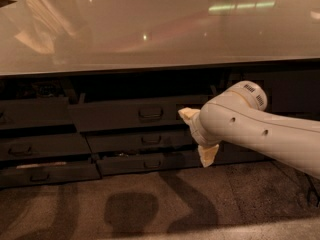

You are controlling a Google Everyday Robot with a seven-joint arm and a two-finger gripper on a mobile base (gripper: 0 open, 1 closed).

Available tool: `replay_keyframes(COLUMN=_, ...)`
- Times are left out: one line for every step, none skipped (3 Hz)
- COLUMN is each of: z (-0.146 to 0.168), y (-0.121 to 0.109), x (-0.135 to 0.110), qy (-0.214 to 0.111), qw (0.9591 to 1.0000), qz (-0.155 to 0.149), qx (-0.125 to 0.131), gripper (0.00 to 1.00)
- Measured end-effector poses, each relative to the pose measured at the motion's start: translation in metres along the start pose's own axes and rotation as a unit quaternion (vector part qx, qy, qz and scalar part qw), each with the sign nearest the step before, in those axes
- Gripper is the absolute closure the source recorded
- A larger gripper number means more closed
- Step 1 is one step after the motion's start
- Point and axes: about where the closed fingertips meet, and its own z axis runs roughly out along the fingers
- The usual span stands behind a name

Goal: Open top drawer

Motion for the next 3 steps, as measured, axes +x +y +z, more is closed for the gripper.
replay_keyframes(z=-0.002, y=0.0, x=0.0, qy=0.0, qw=1.0, qz=0.0, qx=0.001, gripper=0.0)
replay_keyframes(z=-0.005, y=-0.011, x=0.01, qy=0.0, qw=0.9999, qz=0.014, qx=0.002, gripper=0.0)
replay_keyframes(z=0.003, y=-0.031, x=0.04, qy=-0.006, qw=0.9984, qz=0.054, qx=-0.018, gripper=0.0)
